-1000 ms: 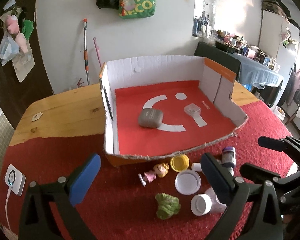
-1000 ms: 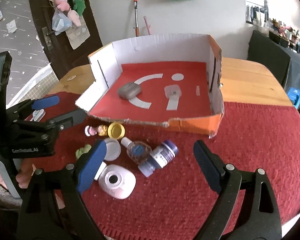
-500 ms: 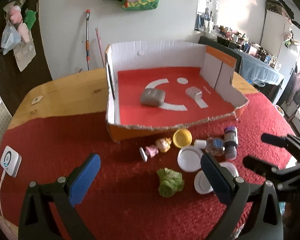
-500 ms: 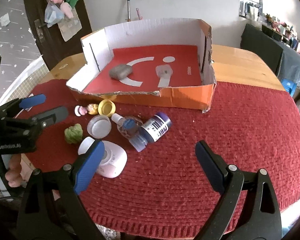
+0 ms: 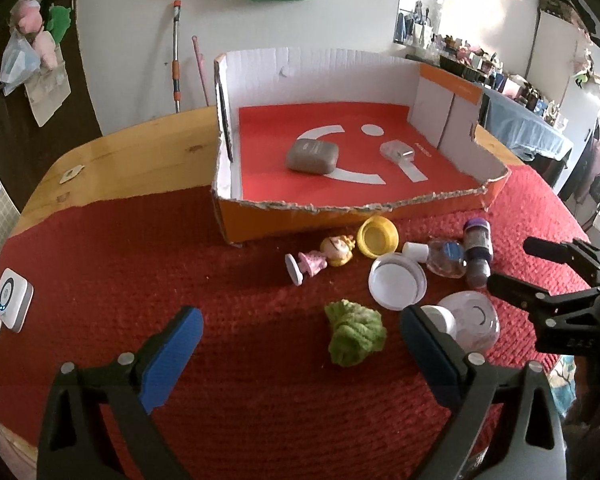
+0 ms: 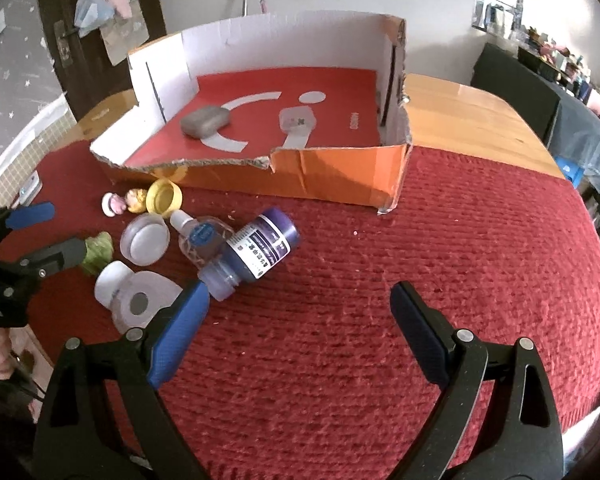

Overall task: Organize objects
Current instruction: 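Grasp green lettuce toy with left tool while right tool grasps dark blue bottle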

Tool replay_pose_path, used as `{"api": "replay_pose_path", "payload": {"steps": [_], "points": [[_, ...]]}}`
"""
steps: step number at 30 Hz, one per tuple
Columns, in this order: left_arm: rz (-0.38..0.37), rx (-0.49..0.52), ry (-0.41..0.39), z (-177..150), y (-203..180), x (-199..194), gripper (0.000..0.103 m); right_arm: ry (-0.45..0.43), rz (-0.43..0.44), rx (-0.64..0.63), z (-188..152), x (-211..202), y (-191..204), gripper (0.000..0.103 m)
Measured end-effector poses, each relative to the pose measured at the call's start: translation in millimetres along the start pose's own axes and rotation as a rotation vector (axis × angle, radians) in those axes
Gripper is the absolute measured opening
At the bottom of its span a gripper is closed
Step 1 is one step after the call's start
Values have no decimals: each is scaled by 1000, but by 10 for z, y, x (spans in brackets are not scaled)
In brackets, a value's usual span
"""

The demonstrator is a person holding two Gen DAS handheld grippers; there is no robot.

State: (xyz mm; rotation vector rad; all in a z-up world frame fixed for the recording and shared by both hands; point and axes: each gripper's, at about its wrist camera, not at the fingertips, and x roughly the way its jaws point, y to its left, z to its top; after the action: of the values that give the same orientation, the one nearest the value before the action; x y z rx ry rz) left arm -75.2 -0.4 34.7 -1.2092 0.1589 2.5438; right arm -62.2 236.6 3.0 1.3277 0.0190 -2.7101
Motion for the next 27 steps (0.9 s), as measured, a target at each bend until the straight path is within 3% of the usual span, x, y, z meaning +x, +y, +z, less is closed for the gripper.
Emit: {"api": "replay_pose_path", "payload": {"steps": [9,17,24,27], "points": [[-5,11,40,-59,-27,82,90,-7,10,-82,84,131,97,91],[-34,20,51,-77,-76,122,75,-12,54,-96,144,211,111,64],[-59,61,60,-115,-214,161,49,-17,73,-76,138,192,89,60],[-80,66,56,-110,-236,151,31,-26,89,-49,124,148,63,60]]}}
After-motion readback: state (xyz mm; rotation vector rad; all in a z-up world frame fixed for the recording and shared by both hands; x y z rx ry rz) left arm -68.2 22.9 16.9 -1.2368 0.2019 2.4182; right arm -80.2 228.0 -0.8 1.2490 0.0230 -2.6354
